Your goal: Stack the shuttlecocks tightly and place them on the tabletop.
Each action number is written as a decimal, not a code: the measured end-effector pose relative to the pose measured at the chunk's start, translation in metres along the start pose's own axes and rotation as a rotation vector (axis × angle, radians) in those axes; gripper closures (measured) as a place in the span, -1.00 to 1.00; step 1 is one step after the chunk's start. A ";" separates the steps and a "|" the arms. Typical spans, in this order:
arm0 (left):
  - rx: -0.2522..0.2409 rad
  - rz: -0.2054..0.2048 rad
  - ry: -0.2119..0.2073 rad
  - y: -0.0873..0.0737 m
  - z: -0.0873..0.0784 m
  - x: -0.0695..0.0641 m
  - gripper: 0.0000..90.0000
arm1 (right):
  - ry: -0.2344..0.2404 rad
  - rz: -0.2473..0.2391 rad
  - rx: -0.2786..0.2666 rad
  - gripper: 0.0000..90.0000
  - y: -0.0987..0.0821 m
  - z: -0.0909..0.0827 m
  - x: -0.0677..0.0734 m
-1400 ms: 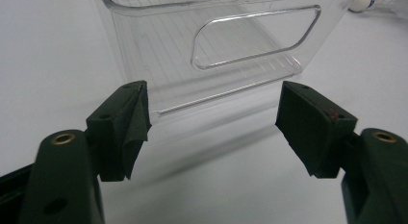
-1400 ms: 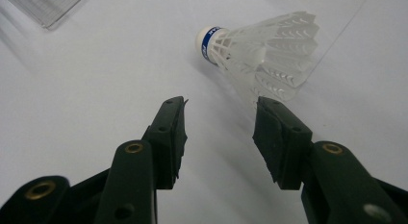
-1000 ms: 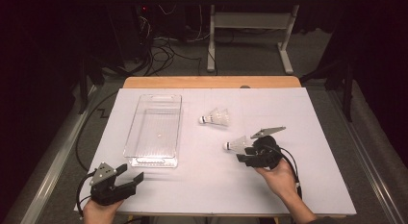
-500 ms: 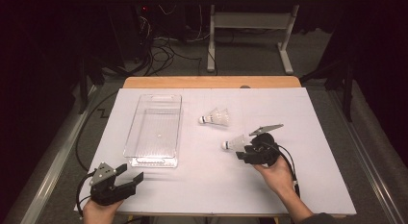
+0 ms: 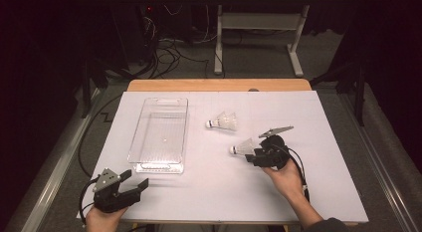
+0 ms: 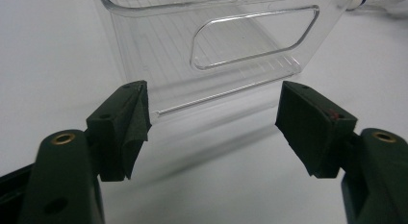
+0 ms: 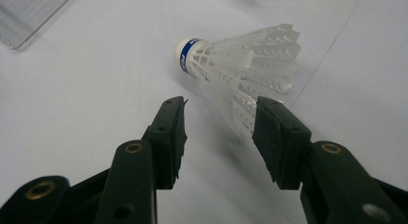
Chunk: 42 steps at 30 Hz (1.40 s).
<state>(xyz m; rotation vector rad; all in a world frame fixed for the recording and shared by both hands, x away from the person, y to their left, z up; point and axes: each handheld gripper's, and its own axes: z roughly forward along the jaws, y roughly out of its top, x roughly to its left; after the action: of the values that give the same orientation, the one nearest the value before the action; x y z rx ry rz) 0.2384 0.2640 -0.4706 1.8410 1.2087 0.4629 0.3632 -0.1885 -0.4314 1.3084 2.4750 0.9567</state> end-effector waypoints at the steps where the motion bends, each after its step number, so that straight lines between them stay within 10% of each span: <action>1: 0.000 0.000 0.000 0.000 0.000 0.000 -0.36 | 0.001 0.000 0.001 0.23 0.001 0.000 0.000; 42: 0.001 0.002 -0.001 0.000 0.000 0.000 -0.36 | 0.074 0.001 0.022 1.00 0.015 0.012 0.002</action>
<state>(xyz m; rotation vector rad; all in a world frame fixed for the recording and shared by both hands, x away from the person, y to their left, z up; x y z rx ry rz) 0.2385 0.2640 -0.4706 1.8430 1.2069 0.4629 0.3778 -0.1751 -0.4312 1.3032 2.5468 0.9985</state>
